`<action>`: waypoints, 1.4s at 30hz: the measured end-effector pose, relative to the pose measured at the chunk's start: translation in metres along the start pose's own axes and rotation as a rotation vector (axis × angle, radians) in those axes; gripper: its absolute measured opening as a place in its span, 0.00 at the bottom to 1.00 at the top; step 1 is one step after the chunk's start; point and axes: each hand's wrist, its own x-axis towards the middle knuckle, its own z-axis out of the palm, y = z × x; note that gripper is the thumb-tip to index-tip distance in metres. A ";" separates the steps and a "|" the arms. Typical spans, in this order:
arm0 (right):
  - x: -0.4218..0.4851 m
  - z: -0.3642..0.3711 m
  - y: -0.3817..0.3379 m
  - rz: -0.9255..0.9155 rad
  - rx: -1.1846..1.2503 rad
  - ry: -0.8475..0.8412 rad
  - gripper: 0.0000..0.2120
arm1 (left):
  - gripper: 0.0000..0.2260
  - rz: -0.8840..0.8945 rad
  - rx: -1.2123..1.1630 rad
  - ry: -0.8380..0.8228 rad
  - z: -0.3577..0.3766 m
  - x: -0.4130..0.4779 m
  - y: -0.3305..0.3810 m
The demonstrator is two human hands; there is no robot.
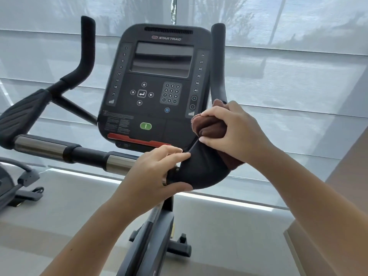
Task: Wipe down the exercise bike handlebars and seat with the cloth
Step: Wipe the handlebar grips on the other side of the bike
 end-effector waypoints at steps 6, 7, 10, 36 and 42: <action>-0.041 0.003 -0.015 0.014 0.084 0.028 0.20 | 0.25 0.019 0.024 0.000 -0.003 -0.005 -0.009; -0.033 0.003 -0.016 0.022 0.059 0.036 0.20 | 0.24 0.013 0.033 0.006 -0.003 -0.006 -0.011; -0.008 0.004 -0.020 0.098 -0.053 0.121 0.19 | 0.21 0.003 0.042 0.025 -0.003 -0.009 -0.015; -0.092 0.045 -0.077 0.202 0.112 0.390 0.25 | 0.15 -0.017 0.019 0.047 -0.002 -0.008 -0.014; -0.092 0.030 -0.049 0.123 0.334 0.440 0.22 | 0.18 -0.054 0.007 -0.024 -0.009 -0.005 -0.010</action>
